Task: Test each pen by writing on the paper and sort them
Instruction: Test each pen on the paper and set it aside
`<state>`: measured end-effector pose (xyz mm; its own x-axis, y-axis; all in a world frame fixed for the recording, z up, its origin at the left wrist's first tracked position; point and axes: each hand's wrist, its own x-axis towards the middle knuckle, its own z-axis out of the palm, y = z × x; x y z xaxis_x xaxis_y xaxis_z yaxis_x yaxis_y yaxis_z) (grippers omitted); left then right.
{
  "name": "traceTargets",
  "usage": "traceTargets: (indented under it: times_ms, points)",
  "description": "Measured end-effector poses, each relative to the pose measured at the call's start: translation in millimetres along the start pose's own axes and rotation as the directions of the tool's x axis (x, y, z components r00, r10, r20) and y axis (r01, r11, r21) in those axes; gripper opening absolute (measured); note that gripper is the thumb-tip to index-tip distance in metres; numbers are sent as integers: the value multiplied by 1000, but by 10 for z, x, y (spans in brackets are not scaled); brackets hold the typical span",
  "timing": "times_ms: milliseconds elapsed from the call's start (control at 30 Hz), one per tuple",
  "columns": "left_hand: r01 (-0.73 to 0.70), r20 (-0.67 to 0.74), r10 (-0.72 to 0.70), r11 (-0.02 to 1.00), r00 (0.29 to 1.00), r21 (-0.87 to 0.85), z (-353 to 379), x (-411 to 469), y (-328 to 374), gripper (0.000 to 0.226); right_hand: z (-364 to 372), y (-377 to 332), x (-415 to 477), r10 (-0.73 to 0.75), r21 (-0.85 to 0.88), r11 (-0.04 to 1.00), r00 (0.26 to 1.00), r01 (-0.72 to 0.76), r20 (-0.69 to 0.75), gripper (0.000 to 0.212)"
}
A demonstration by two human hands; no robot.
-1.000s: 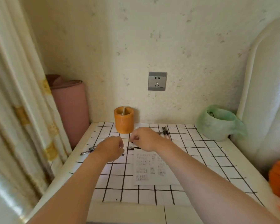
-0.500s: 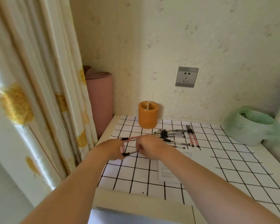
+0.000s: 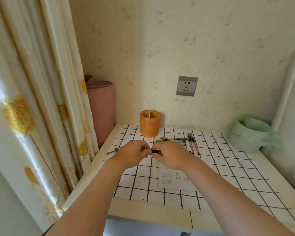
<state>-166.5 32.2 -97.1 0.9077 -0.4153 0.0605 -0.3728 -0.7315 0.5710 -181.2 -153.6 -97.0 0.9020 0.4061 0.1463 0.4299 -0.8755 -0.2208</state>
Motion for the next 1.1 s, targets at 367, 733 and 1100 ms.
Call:
traceTargets:
  times_ms: [367, 733, 1100]
  points:
    - [-78, 9, 79, 992, 997, -95, 275, -110, 334, 4, -7, 159, -669, 117, 56, 992, 993, -115, -28, 18]
    - [-169, 94, 173, 984, 980, -51, 452, 132, 446, 3, 65, 378, -710, 148, -4, 989, 986, -149, -81, 21]
    - [-92, 137, 79, 992, 987, 91, 464, 307, 343, 7, 132, 555, -632, 302, 182, 936, 953, -301, 24, 24]
